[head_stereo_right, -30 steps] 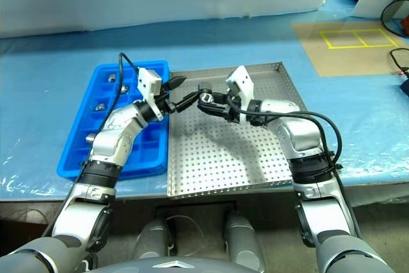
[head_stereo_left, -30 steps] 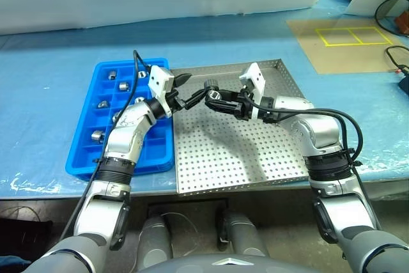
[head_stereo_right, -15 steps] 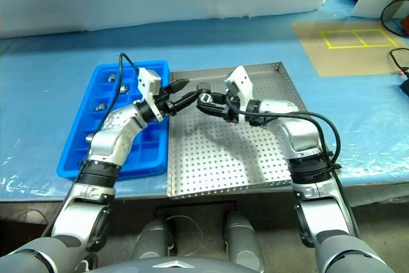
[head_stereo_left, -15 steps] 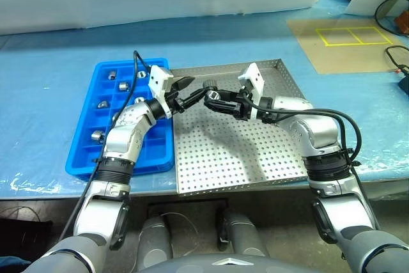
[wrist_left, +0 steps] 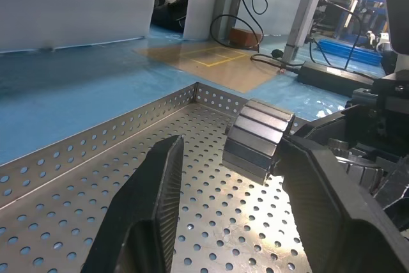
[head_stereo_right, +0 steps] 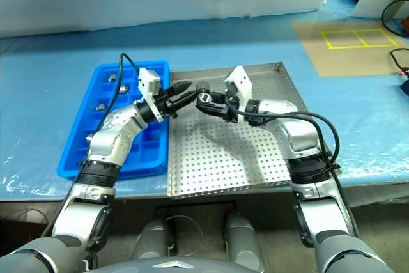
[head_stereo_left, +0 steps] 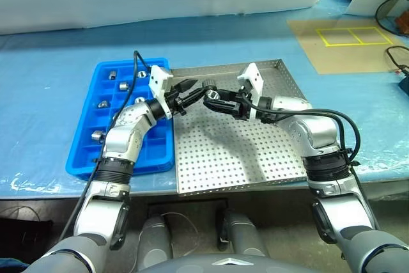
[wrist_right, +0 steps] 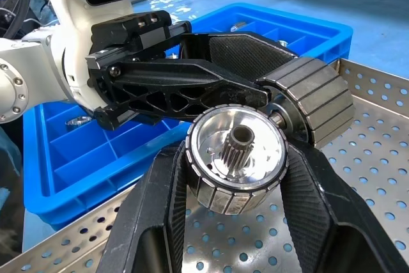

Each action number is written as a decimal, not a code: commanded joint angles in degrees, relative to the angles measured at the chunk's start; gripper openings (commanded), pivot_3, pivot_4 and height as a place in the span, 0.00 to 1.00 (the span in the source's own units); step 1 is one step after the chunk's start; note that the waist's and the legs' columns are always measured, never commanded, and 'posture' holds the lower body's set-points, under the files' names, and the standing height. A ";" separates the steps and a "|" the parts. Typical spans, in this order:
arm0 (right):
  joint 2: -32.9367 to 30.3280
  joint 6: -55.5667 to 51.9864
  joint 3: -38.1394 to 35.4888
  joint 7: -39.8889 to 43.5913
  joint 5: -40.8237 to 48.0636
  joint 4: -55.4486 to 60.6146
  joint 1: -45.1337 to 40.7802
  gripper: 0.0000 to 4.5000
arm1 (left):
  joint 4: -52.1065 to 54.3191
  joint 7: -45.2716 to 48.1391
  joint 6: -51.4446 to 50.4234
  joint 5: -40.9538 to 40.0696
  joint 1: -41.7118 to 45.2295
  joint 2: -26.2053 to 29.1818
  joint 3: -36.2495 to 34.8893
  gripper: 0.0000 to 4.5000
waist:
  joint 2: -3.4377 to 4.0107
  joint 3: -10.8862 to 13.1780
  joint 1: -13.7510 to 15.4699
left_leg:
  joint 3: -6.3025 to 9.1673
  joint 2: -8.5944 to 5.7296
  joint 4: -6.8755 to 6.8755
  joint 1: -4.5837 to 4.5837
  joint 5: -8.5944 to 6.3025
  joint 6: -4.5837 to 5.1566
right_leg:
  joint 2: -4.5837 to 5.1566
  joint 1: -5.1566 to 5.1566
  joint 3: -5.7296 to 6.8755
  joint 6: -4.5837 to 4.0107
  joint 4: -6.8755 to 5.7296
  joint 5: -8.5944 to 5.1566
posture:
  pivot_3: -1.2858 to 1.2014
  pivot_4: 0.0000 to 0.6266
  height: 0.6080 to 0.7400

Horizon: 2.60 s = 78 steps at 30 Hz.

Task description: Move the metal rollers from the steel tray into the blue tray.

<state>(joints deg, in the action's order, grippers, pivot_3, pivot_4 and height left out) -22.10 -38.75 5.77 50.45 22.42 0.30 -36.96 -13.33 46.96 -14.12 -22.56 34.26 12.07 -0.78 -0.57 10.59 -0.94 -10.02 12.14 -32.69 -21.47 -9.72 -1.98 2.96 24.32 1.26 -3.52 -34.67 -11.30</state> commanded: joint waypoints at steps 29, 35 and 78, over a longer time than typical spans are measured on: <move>-2.40 1.65 -1.74 2.29 1.50 0.22 -0.78 0.37 | 2.08 -2.18 0.11 -0.51 1.84 0.35 -1.29 0.36 | 0.00 0.00 -0.01 | 0.00 0.00 0.01 -0.01 -0.01 0.01 | 0.00 0.00 0.00 0.00 0.03 0.00 | 0.37 0.24 1.00; -6.36 2.09 -2.06 3.66 0.77 -1.12 1.62 0.37 | 11.64 -1.35 -6.99 -7.20 -0.91 4.84 -5.33 0.36 | -0.01 0.01 -0.15 | 0.00 -0.02 0.01 -0.02 -0.01 0.02 | 0.01 0.01 0.00 0.00 0.04 0.00 | 0.37 0.24 1.00; 16.43 15.23 19.99 25.37 -13.35 -25.41 -15.16 0.37 | 52.07 -4.38 -20.30 -23.03 -53.04 27.65 -36.17 0.36 | -0.07 0.04 5.26 | 0.02 0.59 0.41 -0.09 0.21 -0.48 | -0.14 0.47 0.20 -0.12 -0.20 -0.11 | 0.54 0.24 1.00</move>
<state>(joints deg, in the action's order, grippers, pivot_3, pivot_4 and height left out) -6.70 -23.27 25.78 76.19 8.87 -27.05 -51.49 37.89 42.89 -35.49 -45.06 -19.20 39.16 -37.16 -0.64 10.63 4.32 -9.99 12.73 -32.27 -21.54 -9.50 -2.47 2.77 24.79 1.45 -3.64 -34.88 -11.41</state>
